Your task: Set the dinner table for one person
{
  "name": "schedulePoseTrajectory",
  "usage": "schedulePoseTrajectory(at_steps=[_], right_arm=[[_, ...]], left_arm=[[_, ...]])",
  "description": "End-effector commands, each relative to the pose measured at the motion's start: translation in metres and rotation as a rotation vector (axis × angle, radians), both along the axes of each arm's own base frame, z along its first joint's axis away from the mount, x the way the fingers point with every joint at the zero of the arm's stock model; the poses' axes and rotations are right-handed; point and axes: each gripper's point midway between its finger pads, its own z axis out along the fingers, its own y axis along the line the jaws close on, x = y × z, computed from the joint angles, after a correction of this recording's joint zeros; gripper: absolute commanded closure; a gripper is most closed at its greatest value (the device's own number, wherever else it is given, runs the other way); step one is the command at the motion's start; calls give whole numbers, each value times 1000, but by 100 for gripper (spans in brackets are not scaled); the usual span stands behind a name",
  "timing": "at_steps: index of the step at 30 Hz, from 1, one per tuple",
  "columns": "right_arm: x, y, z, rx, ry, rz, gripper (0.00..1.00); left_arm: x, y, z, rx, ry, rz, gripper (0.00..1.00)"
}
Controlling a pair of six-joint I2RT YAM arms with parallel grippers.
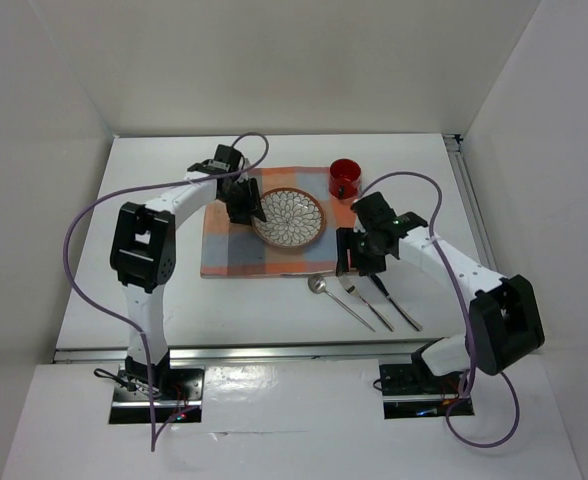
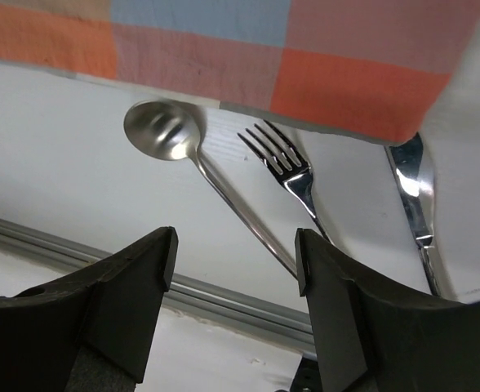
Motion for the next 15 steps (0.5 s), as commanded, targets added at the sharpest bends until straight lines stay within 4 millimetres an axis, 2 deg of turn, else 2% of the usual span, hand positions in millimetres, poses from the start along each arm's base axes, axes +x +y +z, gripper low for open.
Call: schedulePoseTrajectory(at_steps=[1, 3, 4, 5, 6, 9, 10, 13, 15], right_arm=[[-9, 7, -4, -23, 33, 57, 29], [-5, 10, -1, -12, 20, 48, 27], [-2, 11, 2, -7, 10, 48, 27], [1, 13, 4, -5, 7, 48, 27], [1, 13, 4, -2, 10, 38, 27], [8, 17, 6, 3, -1, 38, 27], [6, 15, 6, -5, 4, 49, 27], [4, 14, 5, -12, 9, 57, 27], [0, 15, 2, -4, 23, 73, 27]], left_arm=[[8, 7, 13, 70, -45, -22, 45], [8, 11, 26, 85, -74, -21, 26], [10, 20, 27, 111, -83, 3, 26], [5, 24, 27, 124, -77, 8, 19], [6, 33, 30, 124, -79, 28, 17], [4, 55, 33, 135, -62, 106, 19], [-2, 64, 29, 146, -36, 128, 24], [-14, 78, 16, 142, 19, 168, 27], [-26, 79, 4, 146, 56, 177, 29]])
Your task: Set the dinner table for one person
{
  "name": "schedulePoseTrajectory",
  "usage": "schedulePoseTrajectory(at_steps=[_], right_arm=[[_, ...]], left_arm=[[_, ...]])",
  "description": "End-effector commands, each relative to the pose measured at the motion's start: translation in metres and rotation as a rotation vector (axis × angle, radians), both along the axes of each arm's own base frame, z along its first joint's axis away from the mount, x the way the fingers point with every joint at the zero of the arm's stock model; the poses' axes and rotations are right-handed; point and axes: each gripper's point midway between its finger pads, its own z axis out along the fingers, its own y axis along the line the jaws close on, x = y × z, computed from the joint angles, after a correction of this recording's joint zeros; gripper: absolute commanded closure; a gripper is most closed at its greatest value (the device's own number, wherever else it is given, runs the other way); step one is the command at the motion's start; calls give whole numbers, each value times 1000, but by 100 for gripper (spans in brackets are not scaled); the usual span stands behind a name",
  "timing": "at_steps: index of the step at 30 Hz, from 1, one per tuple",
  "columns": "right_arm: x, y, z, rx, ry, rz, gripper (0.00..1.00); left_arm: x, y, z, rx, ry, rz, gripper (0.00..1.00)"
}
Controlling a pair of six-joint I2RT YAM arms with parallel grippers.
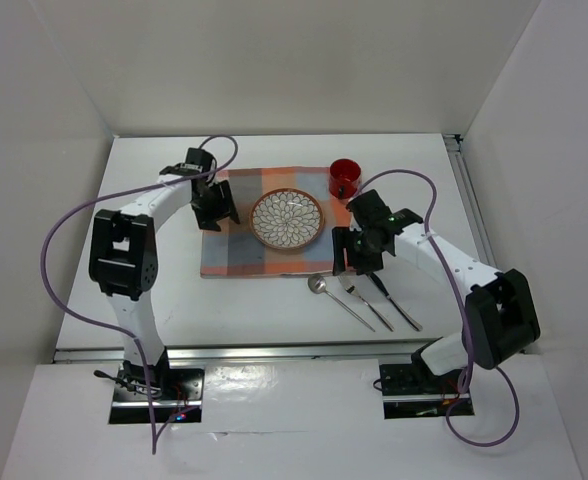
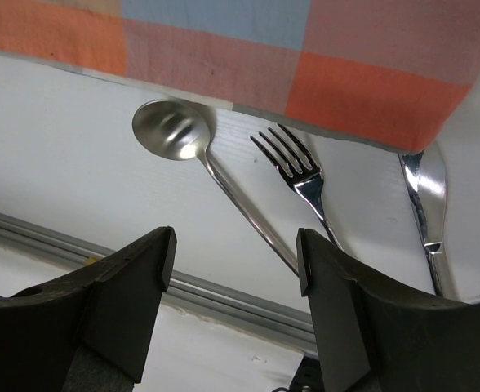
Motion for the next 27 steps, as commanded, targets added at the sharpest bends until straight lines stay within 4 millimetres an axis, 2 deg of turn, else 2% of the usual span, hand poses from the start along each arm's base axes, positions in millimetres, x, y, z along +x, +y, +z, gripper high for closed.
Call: schedulePoseTrajectory(at_steps=[1, 2, 6, 13, 17, 19, 27], right_arm=[[0, 5, 6, 10, -3, 31, 27], [-1, 6, 7, 19, 1, 35, 27], [-2, 8, 3, 28, 18, 31, 27], [-3, 10, 3, 38, 25, 26, 27], [-7, 10, 1, 45, 41, 22, 26], [-12, 12, -1, 59, 58, 40, 26], [-23, 23, -18, 50, 105, 93, 26]], left_arm=[[-21, 8, -5, 5, 57, 49, 29], [-26, 14, -11, 17, 75, 62, 30], [-37, 18, -32, 40, 152, 96, 32], [-46, 43, -61, 105, 245, 146, 36], [-40, 61, -63, 112, 245, 193, 36], [-34, 65, -58, 114, 224, 183, 36], [-23, 72, -65, 142, 231, 171, 37]])
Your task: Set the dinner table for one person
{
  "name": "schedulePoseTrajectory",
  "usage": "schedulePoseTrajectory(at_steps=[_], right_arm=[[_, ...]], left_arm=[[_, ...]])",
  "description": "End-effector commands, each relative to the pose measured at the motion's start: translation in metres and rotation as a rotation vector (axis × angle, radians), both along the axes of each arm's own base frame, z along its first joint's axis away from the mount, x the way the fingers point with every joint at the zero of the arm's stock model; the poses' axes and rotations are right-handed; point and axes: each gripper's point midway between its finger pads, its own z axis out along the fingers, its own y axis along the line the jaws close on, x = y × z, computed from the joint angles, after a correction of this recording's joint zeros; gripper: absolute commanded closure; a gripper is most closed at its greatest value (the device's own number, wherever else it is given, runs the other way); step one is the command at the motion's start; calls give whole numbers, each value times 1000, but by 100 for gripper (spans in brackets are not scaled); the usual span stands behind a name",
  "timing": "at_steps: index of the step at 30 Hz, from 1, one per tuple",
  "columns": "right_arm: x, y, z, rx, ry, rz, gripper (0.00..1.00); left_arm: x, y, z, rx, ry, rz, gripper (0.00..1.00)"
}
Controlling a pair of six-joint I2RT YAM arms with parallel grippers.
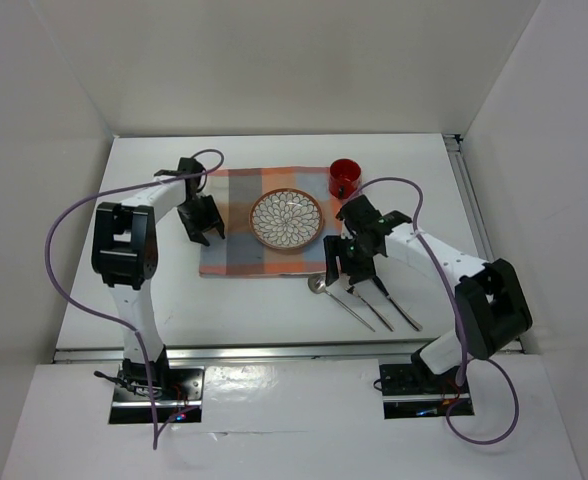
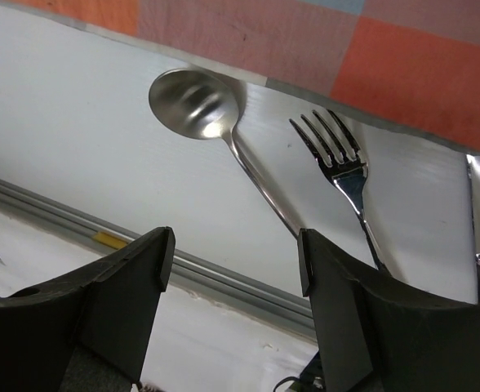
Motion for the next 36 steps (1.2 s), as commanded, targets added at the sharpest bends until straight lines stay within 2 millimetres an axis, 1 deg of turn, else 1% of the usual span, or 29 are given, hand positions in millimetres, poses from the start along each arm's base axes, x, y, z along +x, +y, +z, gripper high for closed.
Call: schedulePoseTrajectory(at_steps=[1, 3, 5, 7, 9, 10, 11, 12, 14, 15, 18, 19, 20, 21, 22, 24, 25, 26, 28, 29, 31, 32, 34, 35, 36], right_arm=[[-7, 6, -5, 15, 24, 24, 26], [-7, 6, -8, 10, 32, 24, 26], [-7, 6, -8, 12, 36, 14, 26], [-5, 4, -9, -2, 31, -3, 26], [-2, 0, -10, -27, 21, -35, 26], [1, -1, -8, -38, 13, -40, 26], [5, -1, -5, -39, 4, -74, 26], [10, -11, -4, -74, -14, -120, 26], [24, -20, 4, -83, -42, -211, 30], [32, -35, 7, -97, -49, -280, 30], [52, -51, 19, -47, -95, -378, 31], [60, -59, 21, -19, -97, -417, 31], [70, -60, 24, 9, -122, -431, 31], [76, -62, 24, 22, -122, -444, 31], [84, -65, 20, 35, -109, -447, 31], [94, -63, 19, 46, -114, -424, 31], [99, -60, 17, 53, -116, -401, 31], [102, -58, 9, 51, -98, -389, 31], [106, -56, 4, 53, -91, -375, 31], [105, -57, -3, 41, -75, -365, 31], [111, -55, -7, 46, -84, -365, 32], [113, -55, -10, 42, -88, -355, 32], [115, -58, -20, 34, -70, -365, 35], [117, -58, -23, 31, -71, -356, 39], [119, -61, -29, 28, -64, -366, 42]], left_arm=[[4, 18, -16, 72, 18, -15, 37], [3, 18, -20, 74, 26, -24, 37], [2, 28, -21, 108, 34, -20, 36], [4, 30, -22, 122, 32, -28, 36], [2, 42, -23, 137, 42, -13, 36], [10, 42, -21, 137, 27, -12, 36], [10, 49, -24, 151, 39, -9, 36], [15, 53, -21, 151, 28, 3, 36], [13, 53, -23, 151, 46, 1, 36], [16, 57, -21, 151, 38, 11, 36], [16, 53, -20, 130, 37, 7, 36], [13, 52, -22, 121, 46, 5, 36], [14, 52, -19, 121, 37, 5, 36], [11, 49, -21, 106, 46, 2, 36], [13, 46, -13, 89, 27, 9, 36], [8, 45, -10, 80, 28, 7, 36], [11, 45, -6, 80, 9, 8, 36], [9, 45, -1, 80, -1, 8, 36], [8, 43, 4, 69, -10, 6, 36], [8, 43, 4, 69, -10, 6, 36], [7, 41, 13, 60, -28, 5, 36], [4, 39, 11, 48, -19, 2, 36], [5, 37, 20, 38, -41, 0, 36], [5, 37, 20, 38, -41, 0, 36], [4, 37, 24, 38, -42, 0, 36]])
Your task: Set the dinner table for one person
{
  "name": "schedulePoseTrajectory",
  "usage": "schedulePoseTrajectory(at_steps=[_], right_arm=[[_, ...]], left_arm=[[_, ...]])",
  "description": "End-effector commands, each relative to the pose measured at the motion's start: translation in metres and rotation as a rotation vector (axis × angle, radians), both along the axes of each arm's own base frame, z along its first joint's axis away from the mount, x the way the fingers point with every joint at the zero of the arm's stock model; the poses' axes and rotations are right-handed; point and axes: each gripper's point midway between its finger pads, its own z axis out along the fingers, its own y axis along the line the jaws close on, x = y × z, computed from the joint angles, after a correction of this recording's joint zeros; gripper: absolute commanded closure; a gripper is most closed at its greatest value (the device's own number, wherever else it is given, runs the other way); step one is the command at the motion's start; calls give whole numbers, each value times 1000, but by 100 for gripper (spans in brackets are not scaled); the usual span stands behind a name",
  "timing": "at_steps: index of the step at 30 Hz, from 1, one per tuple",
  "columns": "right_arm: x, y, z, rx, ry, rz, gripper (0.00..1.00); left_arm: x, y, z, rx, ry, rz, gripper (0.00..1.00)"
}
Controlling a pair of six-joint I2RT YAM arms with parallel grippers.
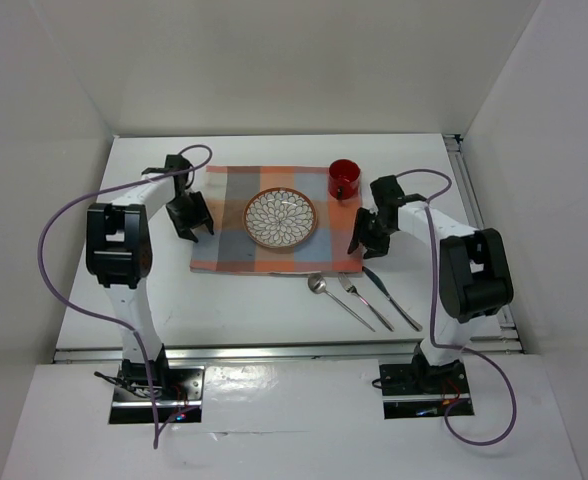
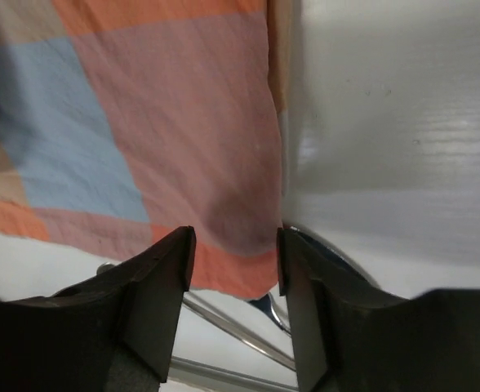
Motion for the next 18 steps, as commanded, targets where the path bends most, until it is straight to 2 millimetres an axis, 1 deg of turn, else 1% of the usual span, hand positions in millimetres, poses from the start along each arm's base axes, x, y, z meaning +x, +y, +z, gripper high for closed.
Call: schedulePoseTrajectory(at_steps=[1, 2, 4, 5, 6, 7, 8, 9, 11, 12, 14, 15, 17, 18], right_arm=[[24, 1, 4, 16, -72, 10, 45], [23, 1, 0, 13, -58, 10, 53], [29, -11, -4, -5, -63, -22, 59], [28, -19, -8, -21, -55, -42, 62], [29, -22, -8, -22, -55, -51, 68], [26, -23, -10, -23, -46, -51, 68], [25, -28, -9, -23, -49, -65, 68], [26, -31, -5, -21, -61, -74, 68], [25, -34, -3, -38, -62, -71, 68], [24, -36, 6, -48, -83, -68, 67], [22, -36, 15, -45, -97, -68, 61], [21, -38, 25, -55, -116, -63, 61], [18, -39, 36, -52, -136, -63, 61], [17, -34, 43, -44, -157, -38, 60]], left_arm=[[-5, 6, 19, 10, -24, -6, 36], [-7, 6, 21, 10, -25, -6, 36], [-10, 1, 24, 1, -31, -17, 36], [-14, 1, 27, 1, -33, -17, 36], [-17, -3, 24, 0, -24, -28, 36], [-16, -3, 29, 0, -37, -28, 36], [-23, -3, 23, 0, -15, -28, 36], [-23, -7, 26, 0, -24, -39, 36], [-33, -10, 21, 0, -1, -48, 36], [-33, -10, 25, 0, -11, -48, 36], [-37, -13, 22, 1, 1, -57, 36], [-40, -13, 19, 1, 12, -57, 36], [-44, -16, 16, 1, 22, -66, 36], [-47, -15, 13, 8, 34, -56, 36]])
